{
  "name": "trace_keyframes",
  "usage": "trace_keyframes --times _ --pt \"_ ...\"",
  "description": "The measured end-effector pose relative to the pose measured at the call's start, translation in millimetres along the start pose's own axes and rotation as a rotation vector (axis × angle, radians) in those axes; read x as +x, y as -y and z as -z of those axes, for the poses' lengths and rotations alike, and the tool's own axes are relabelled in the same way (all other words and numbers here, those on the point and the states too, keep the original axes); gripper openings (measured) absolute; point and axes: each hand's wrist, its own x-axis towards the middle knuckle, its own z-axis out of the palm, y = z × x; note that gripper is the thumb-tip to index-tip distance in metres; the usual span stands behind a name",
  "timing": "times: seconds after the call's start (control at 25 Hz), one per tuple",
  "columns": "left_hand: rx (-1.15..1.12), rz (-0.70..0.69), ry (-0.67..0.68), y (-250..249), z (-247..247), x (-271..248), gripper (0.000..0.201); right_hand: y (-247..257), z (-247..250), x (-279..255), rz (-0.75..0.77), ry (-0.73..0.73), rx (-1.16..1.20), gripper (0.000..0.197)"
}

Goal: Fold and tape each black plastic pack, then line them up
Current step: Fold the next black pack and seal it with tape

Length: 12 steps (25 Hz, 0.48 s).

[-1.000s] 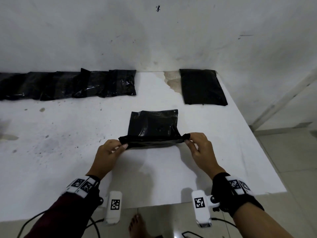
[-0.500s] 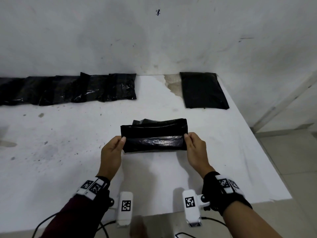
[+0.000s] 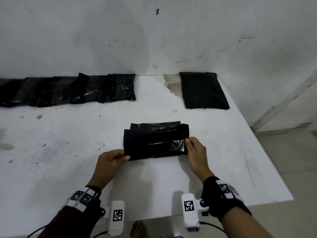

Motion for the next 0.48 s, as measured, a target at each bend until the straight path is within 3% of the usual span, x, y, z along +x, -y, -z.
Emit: trace_keyframes --times 0.2,0.28,0.4,0.48 --pt "0.021 0.057 0.025 -2.9 5.6 -1.4 0.034 -9.1 9.8 -0.8 0.004 0.074 -0.086 0.022" --pt "-0.005 0.096 0.068 -5.1 7.4 -1.3 0.027 -6.7 10.1 -2.0 0.004 0.059 -0.098 0.019" --pt "-0.075 0.168 0.08 -5.5 4.8 -0.5 0.052 -1.3 8.1 -4.4 0.001 0.049 -0.118 0.02" --pt "-0.039 0.21 0.011 -6.0 -1.1 2.5 0.055 2.4 6.8 -5.9 -0.001 0.045 -0.124 0.029"
